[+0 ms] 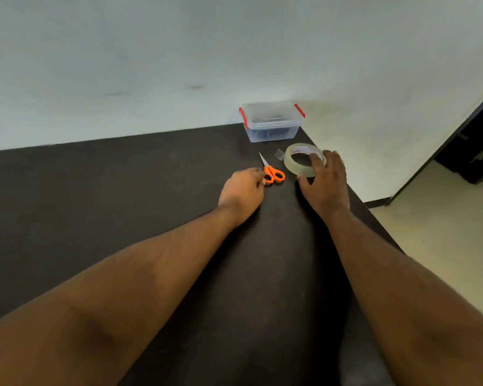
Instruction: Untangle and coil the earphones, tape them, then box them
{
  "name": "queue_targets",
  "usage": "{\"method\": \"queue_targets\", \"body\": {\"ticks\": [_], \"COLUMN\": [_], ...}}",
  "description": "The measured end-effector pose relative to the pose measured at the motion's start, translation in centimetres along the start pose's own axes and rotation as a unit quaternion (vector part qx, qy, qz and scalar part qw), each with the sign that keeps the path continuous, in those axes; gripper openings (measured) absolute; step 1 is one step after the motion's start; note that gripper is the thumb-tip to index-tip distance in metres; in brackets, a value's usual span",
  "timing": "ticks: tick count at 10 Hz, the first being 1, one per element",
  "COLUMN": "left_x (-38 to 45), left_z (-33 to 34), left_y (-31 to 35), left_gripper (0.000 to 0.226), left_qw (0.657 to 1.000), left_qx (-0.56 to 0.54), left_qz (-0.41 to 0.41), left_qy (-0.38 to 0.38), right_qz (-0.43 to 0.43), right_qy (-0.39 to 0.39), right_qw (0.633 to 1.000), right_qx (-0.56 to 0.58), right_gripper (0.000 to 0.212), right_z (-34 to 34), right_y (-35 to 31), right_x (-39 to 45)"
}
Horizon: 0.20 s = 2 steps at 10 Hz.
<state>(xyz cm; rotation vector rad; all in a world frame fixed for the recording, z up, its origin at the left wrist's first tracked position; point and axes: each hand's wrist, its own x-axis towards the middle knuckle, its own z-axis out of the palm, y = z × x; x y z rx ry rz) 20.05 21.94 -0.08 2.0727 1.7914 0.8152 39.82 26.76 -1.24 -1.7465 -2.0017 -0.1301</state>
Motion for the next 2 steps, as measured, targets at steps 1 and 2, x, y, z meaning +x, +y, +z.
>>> {"method": "queue_targets", "body": {"ticks": [1,2], "left_x": [-0.5,-0.5], "left_z": [-3.4,-8.1], "left_y": [-0.7,-1.3], "left_gripper": [0.028,0.025], "left_qw": [0.993,0.984], "left_qx": [0.089,0.137], "left_qz": [-0.022,-0.057], "left_qy": [-0.070,-0.100], "right_qz": [0.004,-0.040], "right_qy": [-0.039,-0.070], "right_qw": [0.998,0.995], "right_qx": [-0.052,-0.059], "right_gripper": [0.057,0.055], "right_z": [-1.7,-3.3], "right_y": [-1.4,-5.6], "right_x": [0.2,1.0]}}
